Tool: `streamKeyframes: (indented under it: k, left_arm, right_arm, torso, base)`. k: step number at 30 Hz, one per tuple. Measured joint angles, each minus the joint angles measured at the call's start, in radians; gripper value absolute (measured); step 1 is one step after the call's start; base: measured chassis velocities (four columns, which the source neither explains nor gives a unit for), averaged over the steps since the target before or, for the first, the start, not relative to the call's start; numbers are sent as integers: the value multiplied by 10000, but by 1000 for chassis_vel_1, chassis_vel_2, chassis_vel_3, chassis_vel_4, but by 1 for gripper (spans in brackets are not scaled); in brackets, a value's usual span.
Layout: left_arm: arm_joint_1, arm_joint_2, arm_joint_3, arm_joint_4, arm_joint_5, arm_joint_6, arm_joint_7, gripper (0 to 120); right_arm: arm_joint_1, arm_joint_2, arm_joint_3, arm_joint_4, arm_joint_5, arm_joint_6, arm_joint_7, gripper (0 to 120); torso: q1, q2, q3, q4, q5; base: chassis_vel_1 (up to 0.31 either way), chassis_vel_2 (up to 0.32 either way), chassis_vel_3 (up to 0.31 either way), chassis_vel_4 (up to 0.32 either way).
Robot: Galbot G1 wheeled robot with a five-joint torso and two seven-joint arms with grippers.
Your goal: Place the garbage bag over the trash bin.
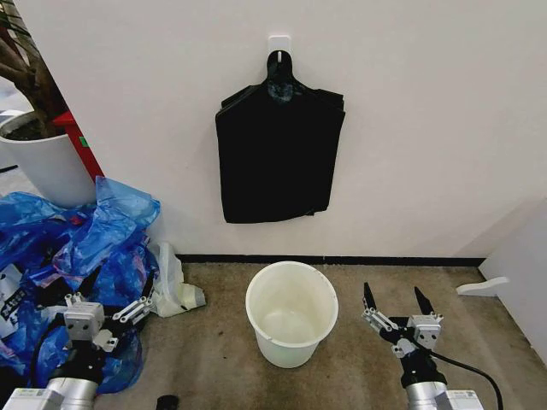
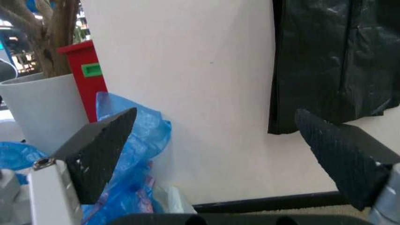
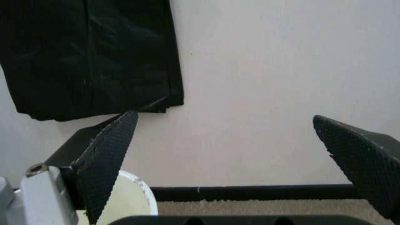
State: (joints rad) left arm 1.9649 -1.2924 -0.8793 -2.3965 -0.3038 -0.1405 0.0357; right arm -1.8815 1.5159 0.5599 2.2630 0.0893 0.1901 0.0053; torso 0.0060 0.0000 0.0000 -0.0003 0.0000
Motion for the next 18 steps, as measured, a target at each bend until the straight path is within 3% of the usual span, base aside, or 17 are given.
streamKeyframes:
  k: [18]
  left_arm:
    - [-63,32,-55,-41,-18,67,27,100]
  right_arm:
    - [90,16,-73,-49,75,14,145,100]
  torso:
    - [0,0,0,0,0]
  base:
    - [0,0,0,0]
